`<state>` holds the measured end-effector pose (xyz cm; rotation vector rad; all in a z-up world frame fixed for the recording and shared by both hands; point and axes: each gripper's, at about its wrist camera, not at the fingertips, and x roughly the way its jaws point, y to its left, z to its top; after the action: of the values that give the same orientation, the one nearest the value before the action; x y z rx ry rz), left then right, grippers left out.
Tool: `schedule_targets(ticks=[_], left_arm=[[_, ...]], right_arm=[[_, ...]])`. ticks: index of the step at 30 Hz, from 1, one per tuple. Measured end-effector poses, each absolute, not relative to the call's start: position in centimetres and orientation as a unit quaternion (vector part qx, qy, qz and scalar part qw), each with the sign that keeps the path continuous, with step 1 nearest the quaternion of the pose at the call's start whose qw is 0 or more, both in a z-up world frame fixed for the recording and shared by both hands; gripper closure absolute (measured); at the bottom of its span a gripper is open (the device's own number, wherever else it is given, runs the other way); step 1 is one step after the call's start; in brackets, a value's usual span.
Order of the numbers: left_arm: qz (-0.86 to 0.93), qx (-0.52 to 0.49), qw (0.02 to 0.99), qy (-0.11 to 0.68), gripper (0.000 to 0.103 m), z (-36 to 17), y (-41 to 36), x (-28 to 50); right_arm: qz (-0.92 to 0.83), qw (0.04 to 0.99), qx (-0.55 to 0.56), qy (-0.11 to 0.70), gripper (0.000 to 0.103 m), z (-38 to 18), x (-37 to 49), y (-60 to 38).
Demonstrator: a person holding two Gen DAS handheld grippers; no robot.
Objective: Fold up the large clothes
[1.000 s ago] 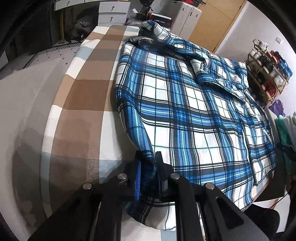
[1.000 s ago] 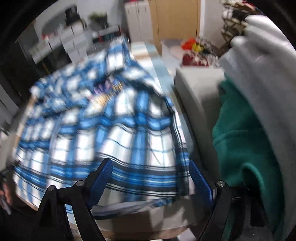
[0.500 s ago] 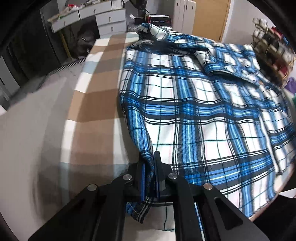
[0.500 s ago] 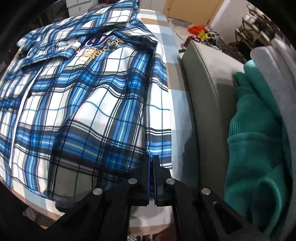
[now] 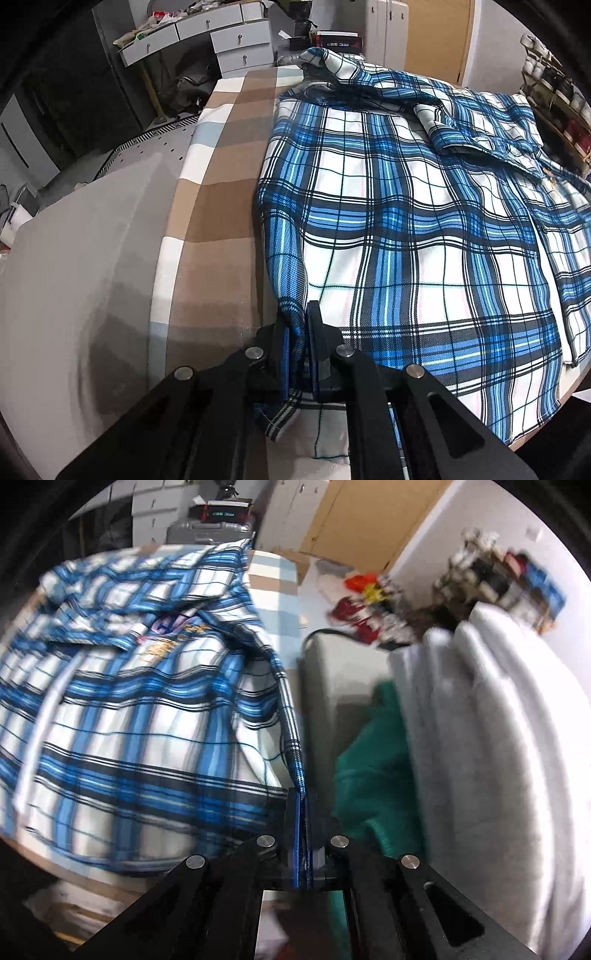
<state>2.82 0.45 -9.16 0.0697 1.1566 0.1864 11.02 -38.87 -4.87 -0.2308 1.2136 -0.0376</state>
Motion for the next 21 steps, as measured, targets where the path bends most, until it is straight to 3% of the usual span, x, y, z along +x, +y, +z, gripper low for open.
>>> schedule_targets(ticks=[4,9,10,14,16,19,21], left_arm=[[0.085,0.015,0.833,0.547,0.097,-9.1,0.7,2.8],[0.084,-0.003,0.832,0.549,0.097,-9.1,0.9,3.0],[0.085,-0.003,0.832,0.549,0.096,-9.2,0.8,3.0],[0.086,0.002,0.832,0.549,0.096,-9.2,0.6,3.1],[0.088,0.003,0.831,0.549,0.095,-9.3,0.5,3.1],[0.100,0.008,0.830,0.549,0.084,-9.2,0.7,3.0],[0.105,-0.001,0.827,0.552,0.068,-9.2,1.0,2.9]], right_arm=[[0.094,0.808,0.034,0.580,0.101,-5.3,10.8,-39.4],[0.094,0.795,0.027,0.599,0.097,-7.8,11.2,-38.1],[0.086,0.793,0.018,0.603,0.093,-8.4,11.3,-37.8],[0.043,0.799,-0.046,0.598,0.049,-9.6,11.5,-37.5],[0.031,0.800,-0.073,0.595,0.042,-9.6,11.3,-37.3],[0.023,0.789,-0.096,0.607,0.041,-10.6,11.8,-37.3],[0.024,0.785,-0.087,0.613,0.041,-11.0,12.1,-37.6]])
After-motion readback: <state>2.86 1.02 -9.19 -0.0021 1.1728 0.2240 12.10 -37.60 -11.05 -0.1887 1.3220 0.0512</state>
